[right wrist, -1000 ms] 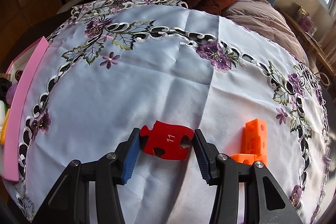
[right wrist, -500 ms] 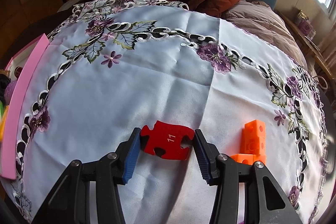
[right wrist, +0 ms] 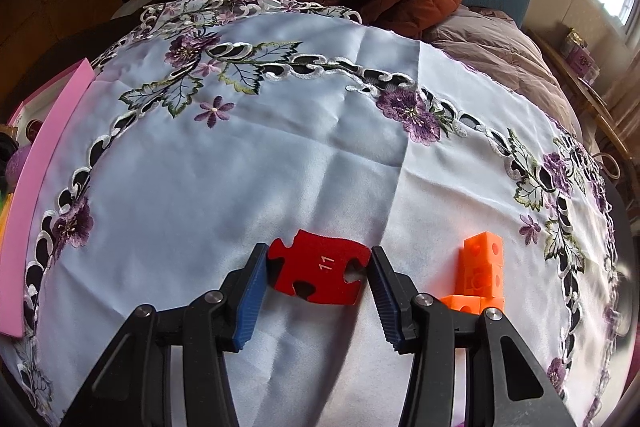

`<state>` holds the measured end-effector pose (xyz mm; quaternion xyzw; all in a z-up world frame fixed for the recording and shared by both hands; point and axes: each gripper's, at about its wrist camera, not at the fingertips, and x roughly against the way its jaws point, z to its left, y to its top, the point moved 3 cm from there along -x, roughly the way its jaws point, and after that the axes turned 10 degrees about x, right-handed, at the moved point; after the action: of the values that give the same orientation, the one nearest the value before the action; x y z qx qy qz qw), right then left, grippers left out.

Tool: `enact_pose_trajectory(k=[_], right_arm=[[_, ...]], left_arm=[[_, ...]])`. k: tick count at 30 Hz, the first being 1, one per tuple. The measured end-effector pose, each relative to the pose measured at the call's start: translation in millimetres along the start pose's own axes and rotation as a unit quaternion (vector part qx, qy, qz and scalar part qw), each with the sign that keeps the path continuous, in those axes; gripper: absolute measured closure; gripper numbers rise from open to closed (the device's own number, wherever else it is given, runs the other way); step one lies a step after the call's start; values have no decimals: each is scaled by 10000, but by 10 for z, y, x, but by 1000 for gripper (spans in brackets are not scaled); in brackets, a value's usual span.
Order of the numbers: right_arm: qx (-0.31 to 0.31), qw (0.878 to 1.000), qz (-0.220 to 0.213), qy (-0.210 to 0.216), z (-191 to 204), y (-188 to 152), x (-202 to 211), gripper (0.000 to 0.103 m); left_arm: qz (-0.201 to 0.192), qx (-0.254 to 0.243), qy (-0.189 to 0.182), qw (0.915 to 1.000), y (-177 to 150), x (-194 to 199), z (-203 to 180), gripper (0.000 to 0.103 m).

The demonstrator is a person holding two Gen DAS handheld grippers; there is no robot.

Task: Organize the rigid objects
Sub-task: 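Lower the white-and-green bottle into the tray and open the left gripper, then carry the red puzzle piece toward the tray with the right gripper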

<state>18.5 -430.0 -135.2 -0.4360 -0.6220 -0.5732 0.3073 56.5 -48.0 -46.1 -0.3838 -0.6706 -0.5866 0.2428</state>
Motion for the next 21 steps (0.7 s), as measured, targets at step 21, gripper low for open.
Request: enact_pose_trajectory(k=[21], right_arm=[[29, 9998, 78, -192, 142, 48, 99, 54]], left_arm=[[-168, 505, 381, 9979, -40, 125, 689, 58]])
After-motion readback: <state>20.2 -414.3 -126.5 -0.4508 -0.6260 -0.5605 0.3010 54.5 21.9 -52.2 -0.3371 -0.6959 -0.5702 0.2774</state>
